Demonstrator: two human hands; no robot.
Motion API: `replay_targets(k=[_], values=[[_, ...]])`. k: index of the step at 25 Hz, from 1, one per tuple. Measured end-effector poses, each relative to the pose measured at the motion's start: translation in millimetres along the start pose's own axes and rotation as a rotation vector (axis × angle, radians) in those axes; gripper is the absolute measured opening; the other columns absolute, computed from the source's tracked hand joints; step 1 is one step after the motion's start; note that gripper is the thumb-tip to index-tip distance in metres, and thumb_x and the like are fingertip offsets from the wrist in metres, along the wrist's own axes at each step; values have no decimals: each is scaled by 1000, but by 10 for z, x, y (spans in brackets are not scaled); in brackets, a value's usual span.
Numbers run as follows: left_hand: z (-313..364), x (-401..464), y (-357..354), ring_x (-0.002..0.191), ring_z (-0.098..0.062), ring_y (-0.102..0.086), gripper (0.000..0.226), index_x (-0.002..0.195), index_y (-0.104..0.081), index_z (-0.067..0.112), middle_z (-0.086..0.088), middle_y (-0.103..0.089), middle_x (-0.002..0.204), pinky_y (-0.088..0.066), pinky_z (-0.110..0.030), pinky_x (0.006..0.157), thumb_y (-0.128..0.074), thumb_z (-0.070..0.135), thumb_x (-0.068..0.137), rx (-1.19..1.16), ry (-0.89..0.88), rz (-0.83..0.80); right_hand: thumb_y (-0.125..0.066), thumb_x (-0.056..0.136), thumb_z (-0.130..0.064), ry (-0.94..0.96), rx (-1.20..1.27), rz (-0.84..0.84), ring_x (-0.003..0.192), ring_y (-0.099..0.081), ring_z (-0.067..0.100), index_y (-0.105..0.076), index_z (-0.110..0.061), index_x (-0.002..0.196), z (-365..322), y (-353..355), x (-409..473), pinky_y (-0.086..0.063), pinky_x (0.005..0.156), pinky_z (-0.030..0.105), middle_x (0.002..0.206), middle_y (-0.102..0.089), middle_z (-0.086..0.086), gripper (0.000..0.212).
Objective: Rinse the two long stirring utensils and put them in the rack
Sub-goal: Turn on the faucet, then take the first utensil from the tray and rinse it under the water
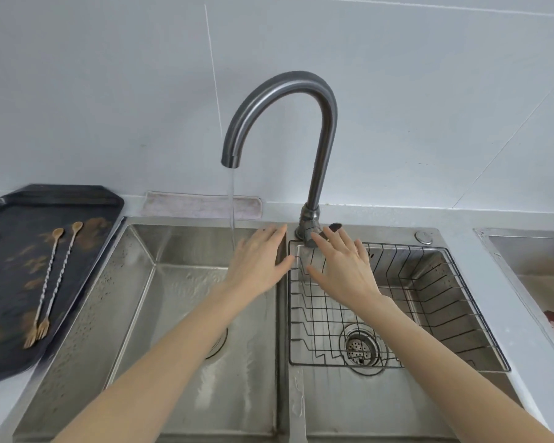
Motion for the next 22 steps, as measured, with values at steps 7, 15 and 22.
replay_targets(k=[7,15,22], values=[[-511,-476,22,143,-18,-25,64,146,-17,23,-2,-23,156,-19,-41,117,-40,46,91,35,23,-38,-48,91,-41,-42,-7,-45,147,-2,22,-18,-26,146,-388,-256,-294,0,120,46,159,-11,1,64],[-1218,-798,279,135,-16,-39,58,140,-34,19,0,-40,148,-27,-37,112,-41,46,90,57,26,37,-45,92,-42,-60,-6,-72,147,-7,21,-25,-25,144,-1021,-522,-406,0,119,45,156,-21,0,59],[-1900,-977,538,129,-19,-45,53,137,-39,19,1,-46,143,-37,-35,103,-42,44,91,54,49,46,-47,91,-38,-1,45,-59,140,-28,18,-36,-21,139,-1731,-768,-280,-12,118,38,146,-40,-1,52]])
Point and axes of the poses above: each hand's wrist, its own x-axis towards the middle knuckle, its own y-axis out of the back of the hand, z = x × y, the point moved 9 cm from there along x, towards the middle knuckle
